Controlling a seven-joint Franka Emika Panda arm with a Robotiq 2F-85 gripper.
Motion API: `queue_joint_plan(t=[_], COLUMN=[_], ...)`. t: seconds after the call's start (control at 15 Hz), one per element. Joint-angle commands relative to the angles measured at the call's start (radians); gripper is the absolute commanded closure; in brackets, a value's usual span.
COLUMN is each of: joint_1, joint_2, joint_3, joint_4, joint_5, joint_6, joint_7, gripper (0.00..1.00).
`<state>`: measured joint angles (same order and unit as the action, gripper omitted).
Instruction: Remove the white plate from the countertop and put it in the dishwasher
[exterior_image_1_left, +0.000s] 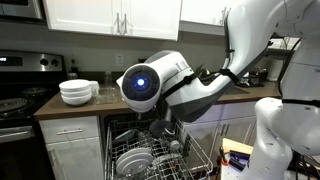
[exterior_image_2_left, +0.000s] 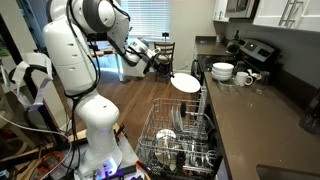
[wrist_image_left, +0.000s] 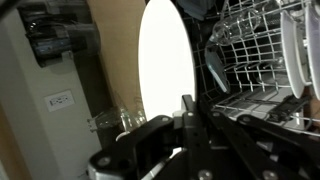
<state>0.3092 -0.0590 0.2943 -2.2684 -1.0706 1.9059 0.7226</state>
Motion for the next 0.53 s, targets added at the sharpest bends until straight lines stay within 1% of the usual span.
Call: queue_joint_plan(t=[0.0,0.2,0.33,0.47], joint_1=[-0.011,-0.023,-0.031,-0.038], joint_2=[-0.029,-0.049,-0.07,-0.093], joint_3=[-0.014,-0.032,-0.05,-0.073], joint_4=[-0.025,-0.06,-0.091,-0.133], joint_5=[0.079,0.17,0.276,0.432], joint_6=[0.201,0.354,0.442,0.541], joint_7=[-0.063,-0.117,-0.184,-0.297], gripper=[0.96,0.96,0.96,0.96])
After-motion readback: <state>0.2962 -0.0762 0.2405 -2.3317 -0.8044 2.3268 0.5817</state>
